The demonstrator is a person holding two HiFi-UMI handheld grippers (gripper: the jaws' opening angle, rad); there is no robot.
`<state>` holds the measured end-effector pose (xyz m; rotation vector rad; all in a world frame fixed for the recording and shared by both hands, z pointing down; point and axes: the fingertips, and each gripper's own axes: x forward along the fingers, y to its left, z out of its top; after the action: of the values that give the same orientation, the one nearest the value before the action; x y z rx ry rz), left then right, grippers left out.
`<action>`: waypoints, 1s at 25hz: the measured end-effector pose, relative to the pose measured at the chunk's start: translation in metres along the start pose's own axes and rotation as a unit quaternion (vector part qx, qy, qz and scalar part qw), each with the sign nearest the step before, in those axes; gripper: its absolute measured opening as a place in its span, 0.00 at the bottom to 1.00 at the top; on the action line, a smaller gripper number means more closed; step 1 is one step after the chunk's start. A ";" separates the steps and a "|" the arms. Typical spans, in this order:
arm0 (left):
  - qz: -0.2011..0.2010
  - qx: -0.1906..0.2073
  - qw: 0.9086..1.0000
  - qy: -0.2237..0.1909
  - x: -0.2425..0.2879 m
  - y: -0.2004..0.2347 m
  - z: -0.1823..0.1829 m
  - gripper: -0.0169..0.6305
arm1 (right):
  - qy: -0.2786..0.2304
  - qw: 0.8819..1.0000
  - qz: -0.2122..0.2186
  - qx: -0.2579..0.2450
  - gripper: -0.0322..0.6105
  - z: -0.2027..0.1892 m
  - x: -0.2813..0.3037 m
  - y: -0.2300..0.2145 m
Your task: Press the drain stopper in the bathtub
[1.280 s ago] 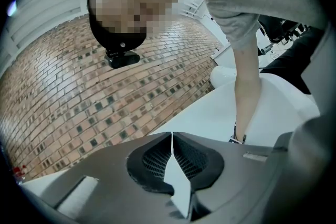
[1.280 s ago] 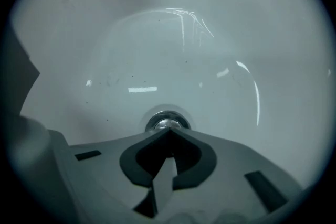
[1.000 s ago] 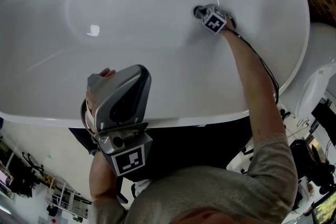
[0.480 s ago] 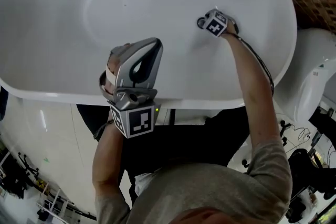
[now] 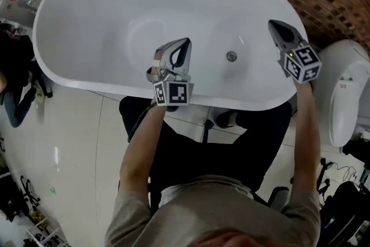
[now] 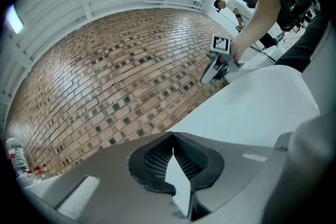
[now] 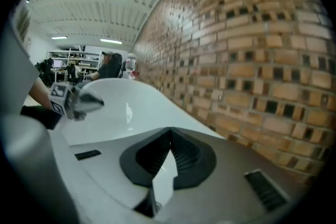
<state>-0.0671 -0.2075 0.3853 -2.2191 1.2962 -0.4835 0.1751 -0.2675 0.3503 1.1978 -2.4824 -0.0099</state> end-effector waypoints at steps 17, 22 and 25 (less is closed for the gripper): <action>0.042 -0.036 0.980 -0.189 -0.129 0.068 0.208 0.03 | -0.280 0.944 -0.024 -0.172 0.05 0.210 -0.330 0.186; -0.029 -0.083 0.945 -0.315 -0.228 0.076 0.308 0.03 | -0.387 0.898 -0.005 -0.208 0.05 0.270 -0.383 0.253; -0.051 -0.120 0.914 -0.383 -0.284 0.079 0.365 0.03 | -0.406 0.882 -0.009 -0.239 0.05 0.285 -0.412 0.276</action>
<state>-0.0599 0.1027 0.0337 -2.3020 0.8381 0.5143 0.1023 0.1746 -0.0056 1.1220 -2.8403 -1.2972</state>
